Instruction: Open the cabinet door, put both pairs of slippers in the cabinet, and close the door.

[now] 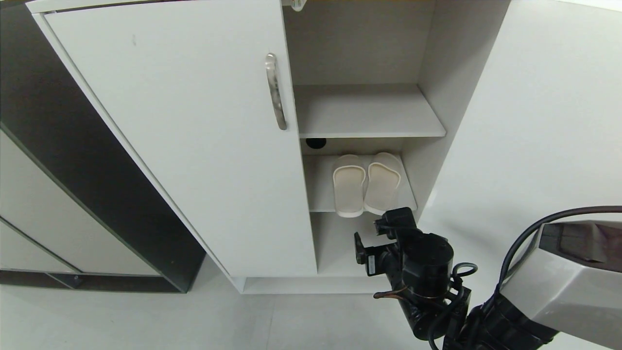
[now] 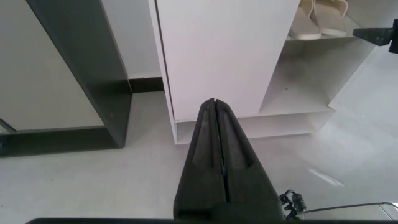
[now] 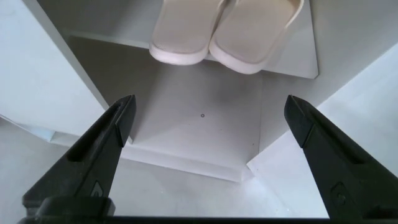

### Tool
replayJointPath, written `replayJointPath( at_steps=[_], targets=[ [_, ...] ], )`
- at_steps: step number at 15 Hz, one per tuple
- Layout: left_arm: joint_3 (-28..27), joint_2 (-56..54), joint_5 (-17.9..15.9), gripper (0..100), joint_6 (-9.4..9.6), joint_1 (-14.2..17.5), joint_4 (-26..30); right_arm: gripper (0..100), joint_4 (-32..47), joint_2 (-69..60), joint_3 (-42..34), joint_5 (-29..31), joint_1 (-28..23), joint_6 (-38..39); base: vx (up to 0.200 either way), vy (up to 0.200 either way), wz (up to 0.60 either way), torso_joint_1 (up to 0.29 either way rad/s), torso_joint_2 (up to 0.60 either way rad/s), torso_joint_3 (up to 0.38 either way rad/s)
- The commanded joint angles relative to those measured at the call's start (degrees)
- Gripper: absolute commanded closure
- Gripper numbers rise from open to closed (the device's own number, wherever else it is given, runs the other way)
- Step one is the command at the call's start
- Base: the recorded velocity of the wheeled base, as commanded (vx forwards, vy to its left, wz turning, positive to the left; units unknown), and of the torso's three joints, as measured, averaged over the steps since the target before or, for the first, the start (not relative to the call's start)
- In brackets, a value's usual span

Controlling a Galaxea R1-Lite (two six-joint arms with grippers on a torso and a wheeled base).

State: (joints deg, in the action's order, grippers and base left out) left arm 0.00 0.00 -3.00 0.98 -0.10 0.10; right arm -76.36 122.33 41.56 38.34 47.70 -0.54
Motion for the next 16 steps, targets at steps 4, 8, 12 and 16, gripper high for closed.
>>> replayJointPath(
  at_steps=[4,8,12,16],
  targets=[
    [0.0,0.1,0.0,100,-0.01,0.0,0.0,0,-0.1,0.2,-0.1,0.0,0.0,0.0,0.0,0.0,0.0,0.0,0.0,0.0],
    [0.0,0.1,0.0,100,-0.01,0.0,0.0,0,0.0,0.2,-0.1,0.0,0.0,0.0,0.0,0.0,0.0,0.001,0.0,0.16],
    [0.0,0.1,0.0,100,-0.01,0.0,0.0,0,-0.1,0.2,-0.1,0.0,0.0,0.0,0.0,0.0,0.0,0.004,0.0,0.209],
    [0.0,0.1,0.0,100,-0.01,0.0,0.0,0,0.0,0.3,-0.2,0.0,0.0,0.0,0.0,0.0,0.0,-0.002,0.0,0.211]
  ],
)
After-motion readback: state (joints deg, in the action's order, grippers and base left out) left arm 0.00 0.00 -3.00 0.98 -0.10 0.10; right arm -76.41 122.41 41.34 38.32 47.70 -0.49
